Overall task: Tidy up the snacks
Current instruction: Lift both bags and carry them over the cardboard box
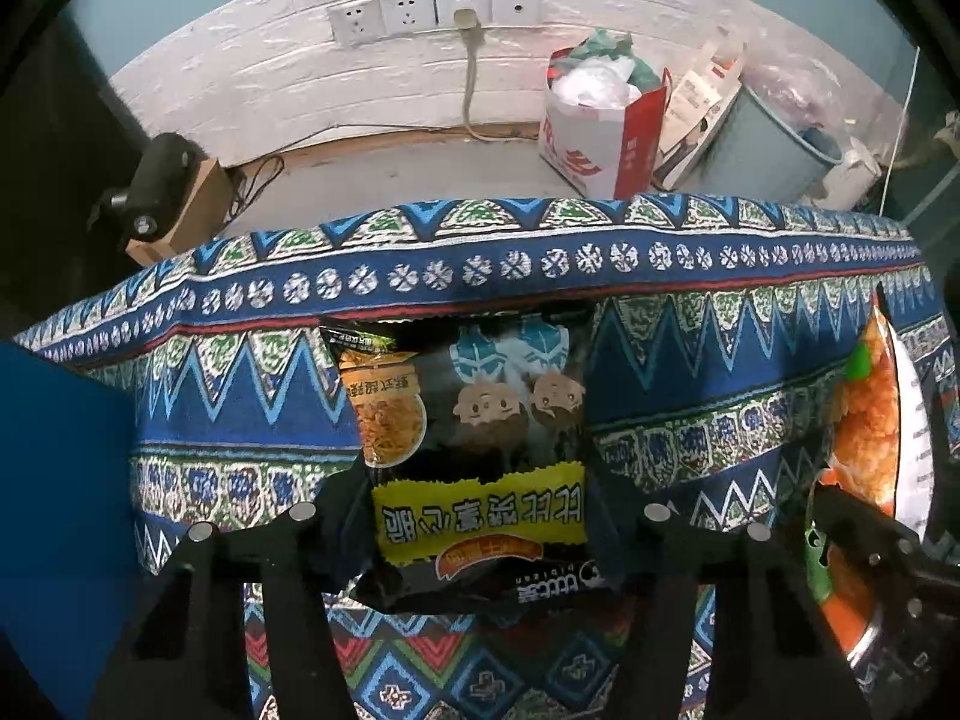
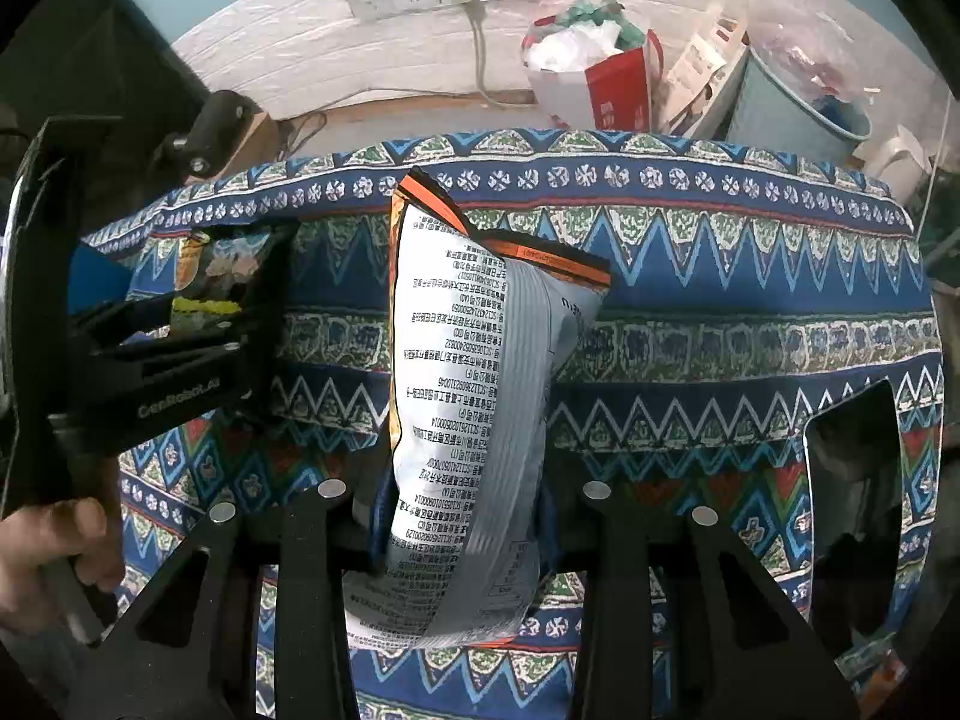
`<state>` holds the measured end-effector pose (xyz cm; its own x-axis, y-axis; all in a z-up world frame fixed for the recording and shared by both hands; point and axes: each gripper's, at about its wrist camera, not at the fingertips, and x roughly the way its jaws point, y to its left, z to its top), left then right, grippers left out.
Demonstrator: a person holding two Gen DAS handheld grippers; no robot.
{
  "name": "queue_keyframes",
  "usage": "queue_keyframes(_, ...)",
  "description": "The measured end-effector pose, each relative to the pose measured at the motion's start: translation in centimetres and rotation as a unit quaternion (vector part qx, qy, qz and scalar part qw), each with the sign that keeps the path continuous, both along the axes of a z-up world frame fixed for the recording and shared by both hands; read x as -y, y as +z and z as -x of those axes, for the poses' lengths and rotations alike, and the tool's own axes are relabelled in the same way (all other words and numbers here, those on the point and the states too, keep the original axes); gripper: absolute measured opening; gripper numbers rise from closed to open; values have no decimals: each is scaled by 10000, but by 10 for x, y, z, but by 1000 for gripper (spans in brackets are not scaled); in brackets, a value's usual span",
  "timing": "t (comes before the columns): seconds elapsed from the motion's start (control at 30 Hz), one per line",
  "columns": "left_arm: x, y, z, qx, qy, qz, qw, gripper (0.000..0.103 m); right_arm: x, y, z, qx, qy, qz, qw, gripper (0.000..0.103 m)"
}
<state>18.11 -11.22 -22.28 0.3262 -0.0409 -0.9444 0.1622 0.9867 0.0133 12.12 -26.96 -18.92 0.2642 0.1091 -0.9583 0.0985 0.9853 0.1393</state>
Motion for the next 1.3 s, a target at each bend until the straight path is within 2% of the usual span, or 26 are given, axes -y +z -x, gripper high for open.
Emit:
queue_keyframes(0.27, -19, 12, 13, 51, 42, 179, 9998, 59, -11, 13, 0, 122, 201, 59, 9997, 36)
queue_keyframes(0.7, -51, 61, 49, 336, 57, 422, 9985, 59, -26, 41, 8, 359, 411, 124, 9984, 35)
queue_keyframes(1.3, -79, 123, 100, 720, 7, 732, 9947, 59, -71, 102, 27, 887, 860, 4, 9923, 35)
